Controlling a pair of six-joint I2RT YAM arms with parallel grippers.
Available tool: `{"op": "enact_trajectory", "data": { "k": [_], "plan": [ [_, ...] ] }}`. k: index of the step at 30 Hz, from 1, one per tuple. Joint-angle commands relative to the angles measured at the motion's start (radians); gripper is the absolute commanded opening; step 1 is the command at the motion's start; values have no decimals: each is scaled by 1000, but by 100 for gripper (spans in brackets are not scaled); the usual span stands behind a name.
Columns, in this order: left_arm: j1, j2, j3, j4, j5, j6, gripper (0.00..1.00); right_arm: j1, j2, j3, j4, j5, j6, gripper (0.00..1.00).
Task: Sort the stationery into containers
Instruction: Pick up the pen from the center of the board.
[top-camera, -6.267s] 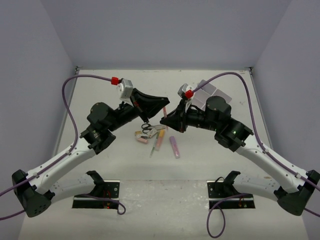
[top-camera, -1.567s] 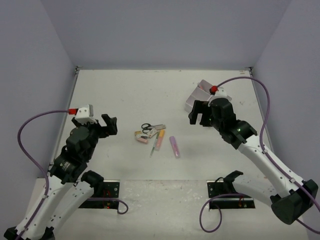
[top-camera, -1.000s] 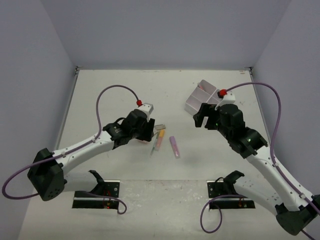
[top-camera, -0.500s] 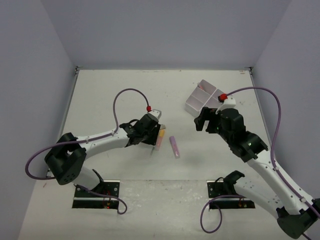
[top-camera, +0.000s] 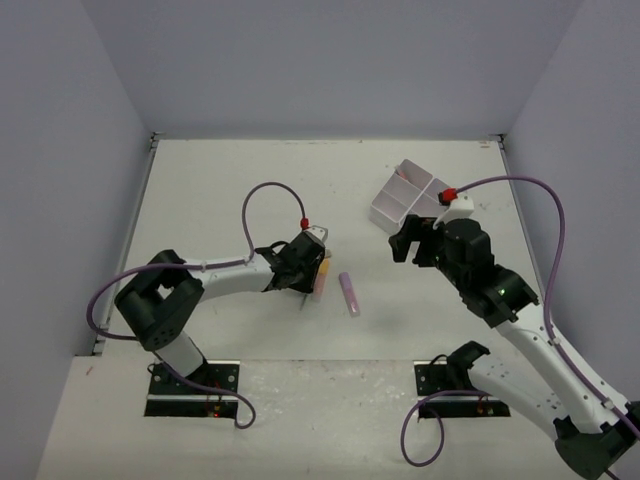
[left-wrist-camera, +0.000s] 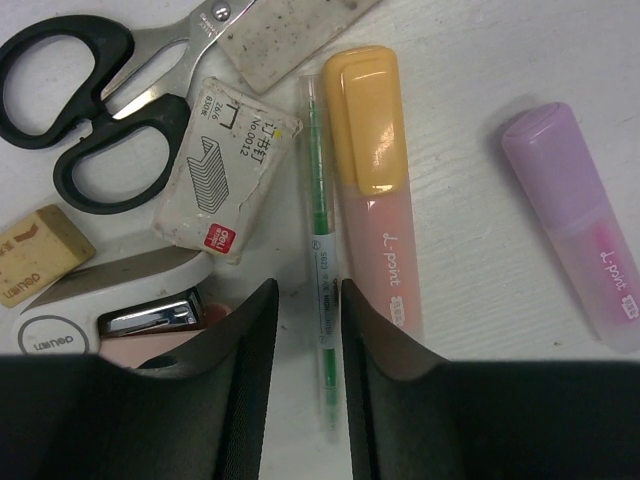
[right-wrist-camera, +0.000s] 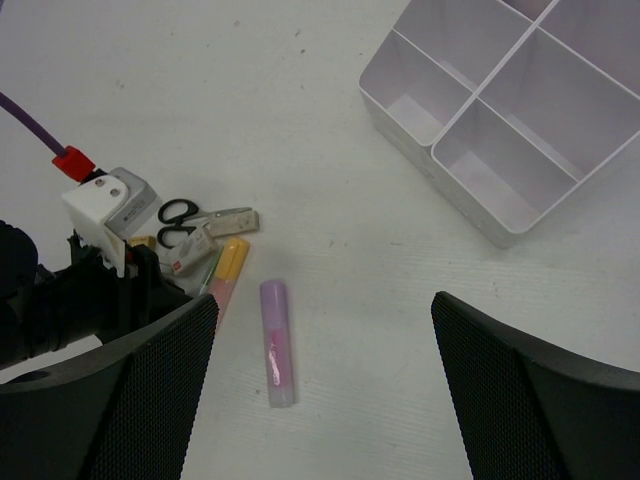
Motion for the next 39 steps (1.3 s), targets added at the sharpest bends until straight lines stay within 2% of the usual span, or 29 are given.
{"op": "enact_trajectory", "data": {
  "k": [1,8,16,18,20,24,29,35,39],
  "plan": [
    [-12,19,33,42,-7,-19,30,1,-16,-4,39,-14,-16,90],
    [-39,59,37,-8,-43,-16,21,1,-18,-6,46,-24,-20,90],
    [-63,86,23,-50,-46,-6,20,1,-30,-9,55,-30,-23,90],
    [-67,74,8,-56,-54,-8,6,1,-31,-12,57,-30,-22,90],
    [-69,53,-3,-61,-63,-12,0,1,-35,-13,59,-30,-22,90],
    [-69,-29,-5,-84,-78,-17,0,1,-49,-15,61,-37,-22,91],
    [-70,-190,-8,-97,-105,-20,0,1,-115,-42,116,-97,-39,99],
    [-71,-387,-12,-87,-98,2,0,1,-138,-52,141,-164,-49,99],
    [-72,-533,-41,-27,-41,32,0,1,-125,-37,139,-205,-46,99]
  ]
}}
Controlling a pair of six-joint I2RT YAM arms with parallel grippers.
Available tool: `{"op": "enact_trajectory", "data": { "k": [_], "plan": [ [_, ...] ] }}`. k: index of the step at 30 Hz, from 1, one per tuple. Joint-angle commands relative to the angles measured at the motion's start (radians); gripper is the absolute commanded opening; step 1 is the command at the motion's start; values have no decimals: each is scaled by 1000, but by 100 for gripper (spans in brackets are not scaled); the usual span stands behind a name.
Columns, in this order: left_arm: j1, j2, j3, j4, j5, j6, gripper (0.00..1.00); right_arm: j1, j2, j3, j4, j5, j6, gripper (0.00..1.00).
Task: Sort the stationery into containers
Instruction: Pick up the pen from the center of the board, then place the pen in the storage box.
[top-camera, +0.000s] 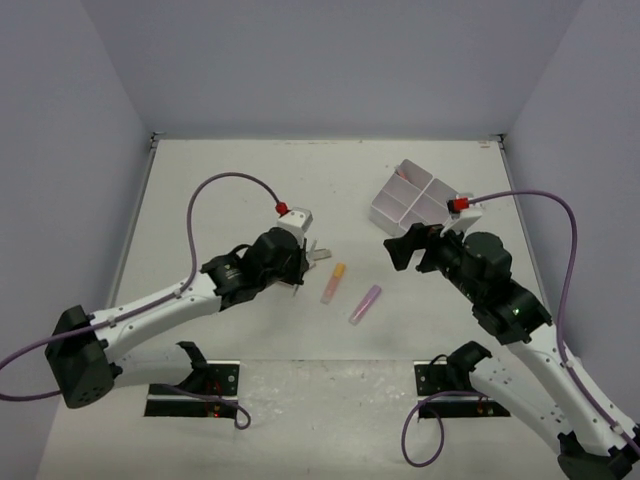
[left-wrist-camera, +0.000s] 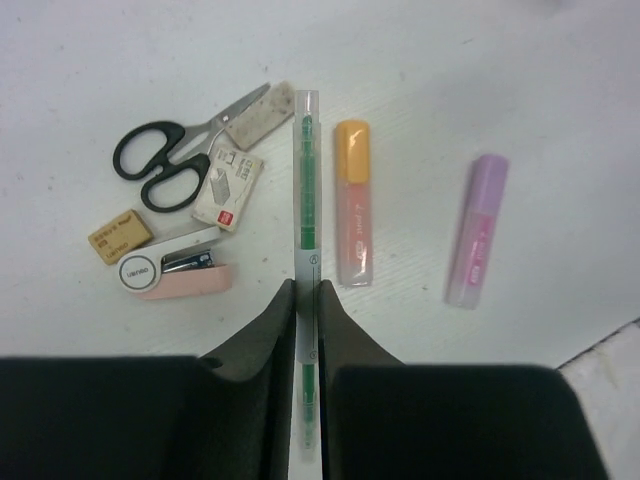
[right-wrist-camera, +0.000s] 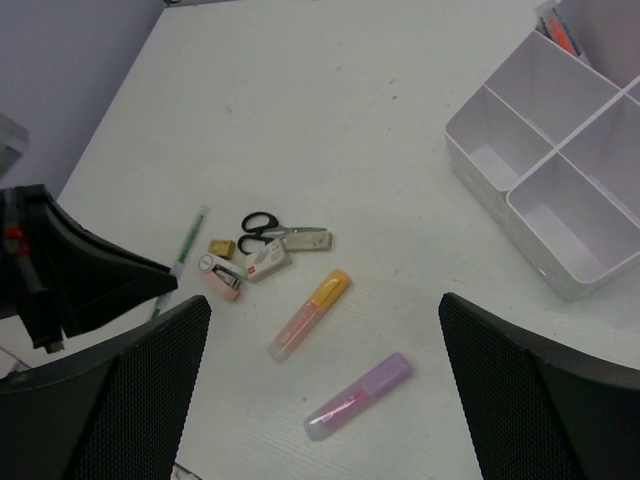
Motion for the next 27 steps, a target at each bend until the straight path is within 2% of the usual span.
{"op": "enact_trajectory", "data": {
  "k": [1,3,8,13,17,27],
  "plan": [
    [-7,-162,-37,103,62,39,0,1,10,19,43,-81,-12,99],
    [-7,-237,-78,156,107,55,0,1,3,31,57,-137,-6,99],
    [-7,-455,-256,487,242,109,0,1,-31,76,139,-326,77,99],
    [-8,-523,-401,744,449,116,0,6,69,79,365,-670,204,93],
    [-7,-517,-434,868,527,103,0,51,142,108,377,-605,223,89],
    [-7,-496,-450,923,563,107,0,202,261,127,361,-507,210,75]
  ]
}}
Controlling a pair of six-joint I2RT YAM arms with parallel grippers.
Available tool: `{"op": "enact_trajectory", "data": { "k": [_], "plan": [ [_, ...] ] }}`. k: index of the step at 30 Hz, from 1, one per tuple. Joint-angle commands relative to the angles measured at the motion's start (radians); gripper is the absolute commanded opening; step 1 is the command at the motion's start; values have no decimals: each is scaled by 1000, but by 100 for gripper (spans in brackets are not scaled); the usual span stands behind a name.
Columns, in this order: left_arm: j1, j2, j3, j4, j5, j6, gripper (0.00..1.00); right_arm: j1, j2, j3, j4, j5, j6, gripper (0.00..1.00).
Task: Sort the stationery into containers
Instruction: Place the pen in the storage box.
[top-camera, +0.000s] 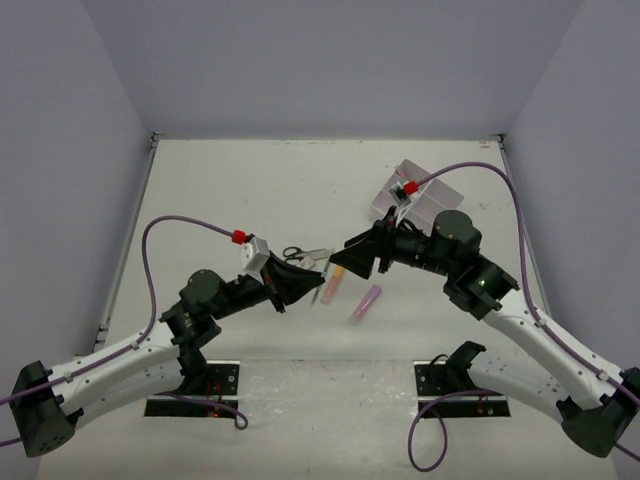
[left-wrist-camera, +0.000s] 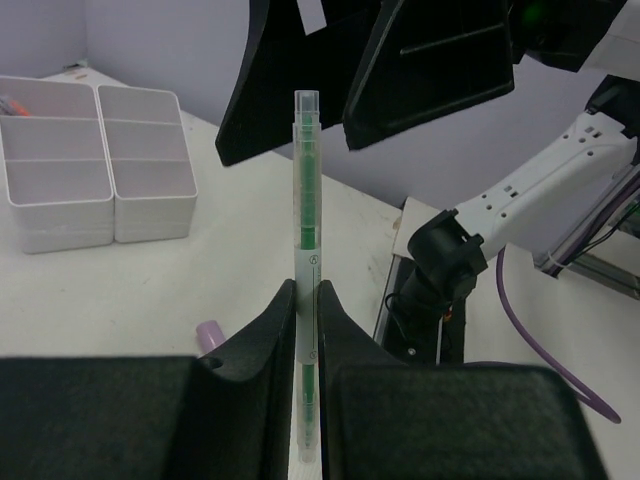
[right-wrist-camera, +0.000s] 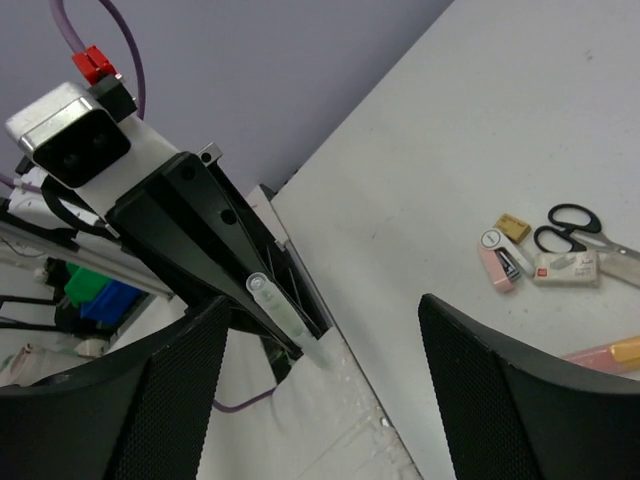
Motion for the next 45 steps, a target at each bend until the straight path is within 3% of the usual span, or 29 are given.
{"op": "enact_trajectory", "data": {
  "k": [1,5,9,10,12,13,14,15,17,22,27,30,34,37,45],
  "plan": [
    [-2,16,-12,89,36,22,0,70,25,46,46,29,9,74],
    [-2,36,-5,99,39,22,0,108,38,46,67,49,0,60],
    [-2,42,6,100,50,19,0,113,32,30,89,99,-5,24],
    [-2,43,8,98,52,19,0,113,31,27,89,117,-7,5],
    [-3,45,19,73,49,19,0,111,33,24,89,132,-13,0],
    [-3,46,30,51,44,17,12,111,35,25,88,143,-18,0],
    [-2,48,47,19,36,16,42,111,37,26,85,170,-28,0],
    [-2,54,81,-41,23,16,55,110,35,32,75,188,-51,0],
    [-4,60,139,-154,-53,18,98,106,41,54,20,307,-105,0],
    [-2,124,429,-742,-273,13,100,-34,134,202,-158,714,-283,0],
    [-2,90,521,-1059,-488,43,100,-217,212,297,-169,1058,-370,0],
    [-2,18,516,-1115,-550,76,100,-335,325,390,-117,1077,-410,0],
    [-4,-71,450,-1081,-512,68,100,-432,508,498,-26,1054,-445,0],
    [-4,-114,416,-1016,-408,94,100,-439,622,553,31,1004,-516,0],
    [-4,-152,335,-958,-426,95,100,-440,768,570,73,942,-527,0]
  ]
}}
